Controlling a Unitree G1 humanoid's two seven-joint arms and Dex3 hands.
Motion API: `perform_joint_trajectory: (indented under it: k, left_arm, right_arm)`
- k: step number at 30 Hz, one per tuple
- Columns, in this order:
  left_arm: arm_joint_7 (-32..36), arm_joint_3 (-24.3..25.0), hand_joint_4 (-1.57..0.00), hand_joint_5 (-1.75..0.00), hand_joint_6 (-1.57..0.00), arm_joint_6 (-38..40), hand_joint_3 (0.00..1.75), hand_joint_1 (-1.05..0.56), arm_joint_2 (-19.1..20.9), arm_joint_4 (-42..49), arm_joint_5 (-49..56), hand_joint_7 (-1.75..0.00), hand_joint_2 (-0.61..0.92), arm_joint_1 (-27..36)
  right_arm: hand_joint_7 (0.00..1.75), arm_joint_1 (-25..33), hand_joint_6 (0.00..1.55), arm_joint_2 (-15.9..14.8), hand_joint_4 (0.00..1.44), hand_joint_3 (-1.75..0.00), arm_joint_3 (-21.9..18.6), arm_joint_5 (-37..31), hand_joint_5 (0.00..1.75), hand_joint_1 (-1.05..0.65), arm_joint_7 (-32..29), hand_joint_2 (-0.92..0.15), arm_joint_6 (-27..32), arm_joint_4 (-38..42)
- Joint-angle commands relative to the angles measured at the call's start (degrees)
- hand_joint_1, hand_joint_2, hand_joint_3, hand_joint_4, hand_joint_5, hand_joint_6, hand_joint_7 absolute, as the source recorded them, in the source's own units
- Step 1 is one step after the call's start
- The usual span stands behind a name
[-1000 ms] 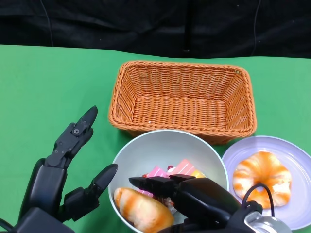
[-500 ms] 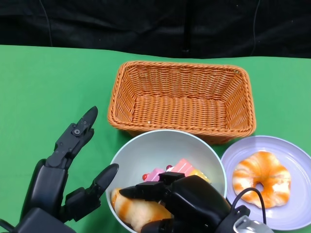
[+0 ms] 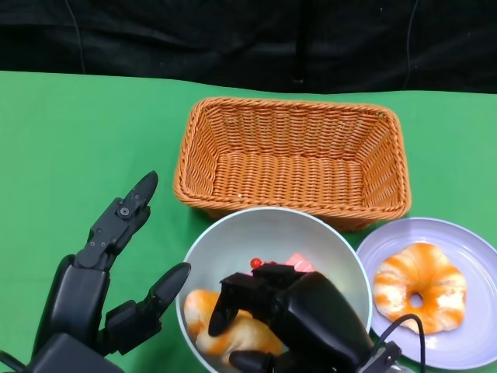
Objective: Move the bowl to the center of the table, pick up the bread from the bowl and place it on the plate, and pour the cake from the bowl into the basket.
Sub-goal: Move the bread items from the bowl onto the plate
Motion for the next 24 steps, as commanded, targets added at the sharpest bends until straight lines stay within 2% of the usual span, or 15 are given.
perform_joint_trajectory:
  k: [1,4,8,13,17,20,24]
  left_arm:
    - [0.2,0.2,0.00,-0.66,-0.25,-0.2,0.46,-0.63,0.3,-0.7,0.0,-0.01,0.92,0.4]
    - [0.3,0.2,0.00,-0.66,-0.25,-0.2,0.46,-0.62,0.2,-0.7,-0.1,-0.01,0.92,0.3]
    - [0.4,0.3,0.00,-0.66,-0.25,-0.3,0.46,-0.63,0.1,-0.4,-0.1,-0.01,0.92,0.3]
    - [0.4,0.4,0.00,-0.67,-0.25,-0.4,0.46,-0.63,0.1,-0.2,0.0,-0.01,0.92,0.2]
    - [0.4,0.4,0.00,-0.67,-0.25,-0.5,0.47,-0.63,0.1,0.0,-0.2,-0.01,0.92,0.1]
    - [0.4,0.4,0.00,-0.68,-0.25,-0.7,0.47,-0.63,0.2,0.2,0.1,-0.01,0.92,0.0]
    - [0.4,0.5,0.00,-0.68,-0.25,-0.7,0.48,-0.63,0.2,0.2,0.2,-0.01,0.92,0.0]
  right_arm:
    - [1.74,-1.0,0.74,0.2,0.98,-1.42,-1.6,0.4,1.75,-0.09,-2.0,-0.29,-1.4,0.6]
    - [1.67,-0.5,0.77,0.8,0.99,-1.58,-3.8,3.7,1.75,-0.13,-1.9,-0.22,-2.7,-0.7]
    - [1.61,0.6,0.77,1.2,0.98,-1.65,-6.1,9.4,1.75,-0.18,1.4,-0.22,-2.6,-3.4]
    - [1.58,3.2,0.80,2.0,0.97,-1.73,-8.4,15.4,1.75,-0.16,6.6,-0.12,1.0,-9.6]
    - [1.57,4.9,0.80,2.4,0.97,-1.75,-10.1,19.5,1.75,-0.11,9.7,-0.12,2.7,-14.9]
    - [1.53,6.4,0.82,3.2,0.96,-1.75,-11.2,25.5,1.75,-0.10,13.4,-0.15,6.4,-19.3]
    - [1.51,7.0,0.83,3.7,0.96,-1.75,-11.7,26.5,1.75,-0.10,15.1,-0.16,7.9,-20.7]
